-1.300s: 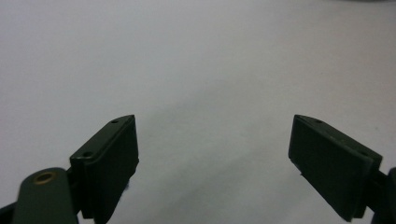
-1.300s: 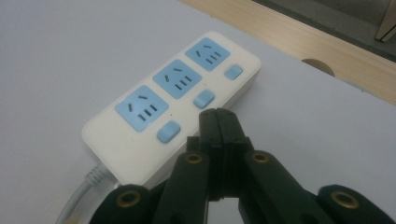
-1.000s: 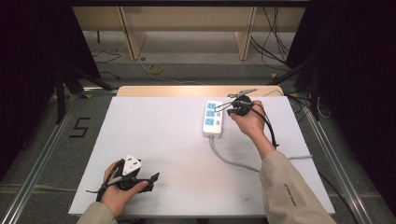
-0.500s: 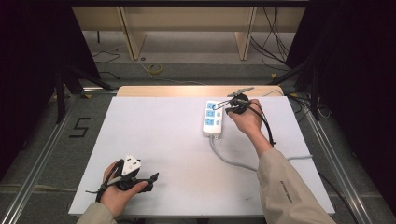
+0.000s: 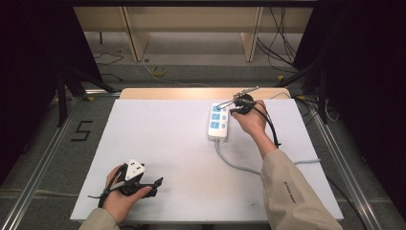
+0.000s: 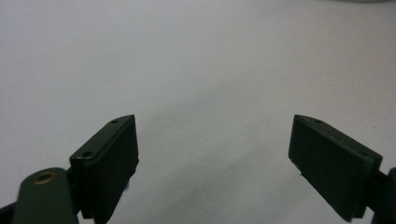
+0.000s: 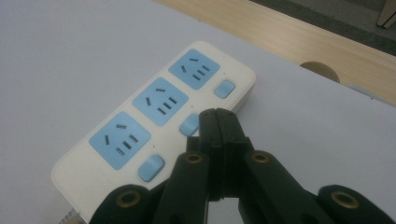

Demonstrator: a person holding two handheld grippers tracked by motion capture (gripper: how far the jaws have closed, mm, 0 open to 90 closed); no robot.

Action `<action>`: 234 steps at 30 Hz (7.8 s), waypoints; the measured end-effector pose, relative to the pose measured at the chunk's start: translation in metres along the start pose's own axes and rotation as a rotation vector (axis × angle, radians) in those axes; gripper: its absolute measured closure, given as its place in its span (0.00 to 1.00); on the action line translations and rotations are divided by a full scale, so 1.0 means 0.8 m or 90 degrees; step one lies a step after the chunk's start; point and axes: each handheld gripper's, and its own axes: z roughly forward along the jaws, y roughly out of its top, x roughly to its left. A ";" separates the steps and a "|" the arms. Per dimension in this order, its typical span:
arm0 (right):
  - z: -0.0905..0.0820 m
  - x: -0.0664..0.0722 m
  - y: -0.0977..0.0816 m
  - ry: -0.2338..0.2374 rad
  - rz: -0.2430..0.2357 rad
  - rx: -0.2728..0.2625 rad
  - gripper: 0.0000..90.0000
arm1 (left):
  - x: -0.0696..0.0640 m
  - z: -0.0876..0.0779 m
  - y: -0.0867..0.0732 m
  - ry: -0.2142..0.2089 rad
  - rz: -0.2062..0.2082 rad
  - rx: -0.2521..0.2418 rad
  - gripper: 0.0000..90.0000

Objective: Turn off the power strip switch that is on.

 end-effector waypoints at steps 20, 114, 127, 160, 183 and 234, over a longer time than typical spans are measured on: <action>0.002 0.001 0.004 -0.016 -0.007 0.008 1.00 | 0.000 0.001 0.000 -0.001 0.003 0.000 0.17; 0.058 0.002 0.044 -0.028 -0.013 0.041 1.00 | -0.001 -0.003 -0.001 -0.006 0.013 -0.004 0.17; 0.063 0.001 0.045 -0.030 -0.012 0.048 1.00 | -0.002 -0.003 -0.001 -0.006 0.013 -0.004 0.17; 0.076 0.003 0.044 -0.041 -0.007 0.058 1.00 | -0.001 -0.002 -0.002 -0.006 0.011 -0.002 0.17; 0.082 0.000 0.043 -0.051 -0.012 0.067 1.00 | -0.001 -0.001 -0.002 -0.008 0.009 0.000 0.17; 0.083 0.000 0.037 -0.050 0.027 0.058 1.00 | -0.003 -0.002 -0.002 -0.009 0.011 0.005 0.17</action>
